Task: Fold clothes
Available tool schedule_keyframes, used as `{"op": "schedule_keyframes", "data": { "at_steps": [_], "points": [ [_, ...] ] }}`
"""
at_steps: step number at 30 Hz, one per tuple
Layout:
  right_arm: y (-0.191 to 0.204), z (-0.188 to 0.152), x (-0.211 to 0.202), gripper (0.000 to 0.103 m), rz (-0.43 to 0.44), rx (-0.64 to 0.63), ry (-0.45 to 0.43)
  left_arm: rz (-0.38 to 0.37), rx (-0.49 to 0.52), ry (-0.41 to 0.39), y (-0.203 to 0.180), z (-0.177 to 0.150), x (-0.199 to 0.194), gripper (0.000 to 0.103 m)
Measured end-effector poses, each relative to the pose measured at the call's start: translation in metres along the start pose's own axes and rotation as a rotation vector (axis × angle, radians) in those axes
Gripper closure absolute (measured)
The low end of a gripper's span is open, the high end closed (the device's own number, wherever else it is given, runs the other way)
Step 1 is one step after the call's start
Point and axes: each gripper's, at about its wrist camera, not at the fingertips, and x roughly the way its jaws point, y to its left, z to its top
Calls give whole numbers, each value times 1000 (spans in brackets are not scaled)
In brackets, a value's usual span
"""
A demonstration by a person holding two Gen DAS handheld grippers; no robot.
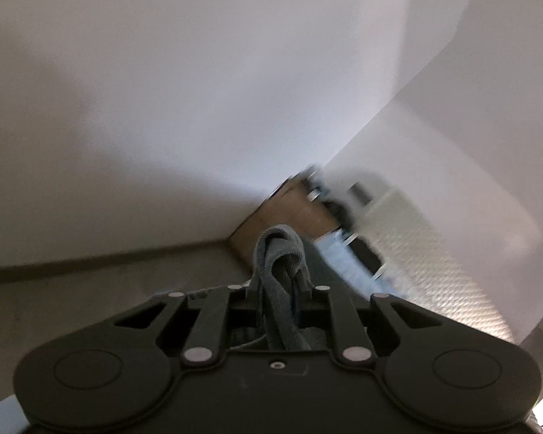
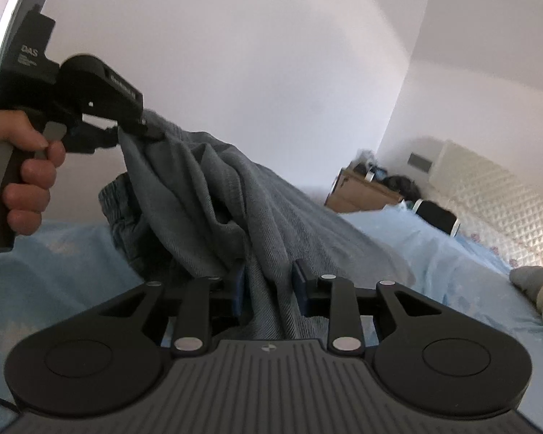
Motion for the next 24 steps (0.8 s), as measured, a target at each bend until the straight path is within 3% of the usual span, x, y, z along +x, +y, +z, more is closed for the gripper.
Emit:
{"op": "schedule_keyframes", "data": {
  "at_steps": [5, 7, 9, 11, 13, 14, 15, 20, 24],
  "points": [
    [-2, 0, 4, 71, 14, -5, 13, 24, -33, 30, 14, -5, -4, 82],
    [-5, 0, 4, 71, 16, 3, 13, 21, -55, 30, 18, -4, -9, 75],
    [-8, -1, 4, 71, 18, 12, 12, 43, -68, 32, 20, -4, -15, 62],
    [-11, -1, 7, 70, 20, 29, 11, 48, -88, 38, 21, -3, -26, 60],
    [-14, -1, 8, 70, 22, 52, 9, 41, -132, 61, 21, 0, -32, 44],
    [-15, -2, 11, 70, 20, 62, 9, 38, -155, 73, 23, 0, -37, 30],
    [-16, -2, 13, 69, 20, 72, 10, 32, -180, 83, 26, -1, -42, 22],
    [-16, -1, 15, 68, 17, 101, 12, 31, -355, 168, 52, -5, -54, 20],
    [-15, -2, 12, 68, 16, 117, 14, 48, -390, 172, 65, -1, -55, 12]
  ]
}}
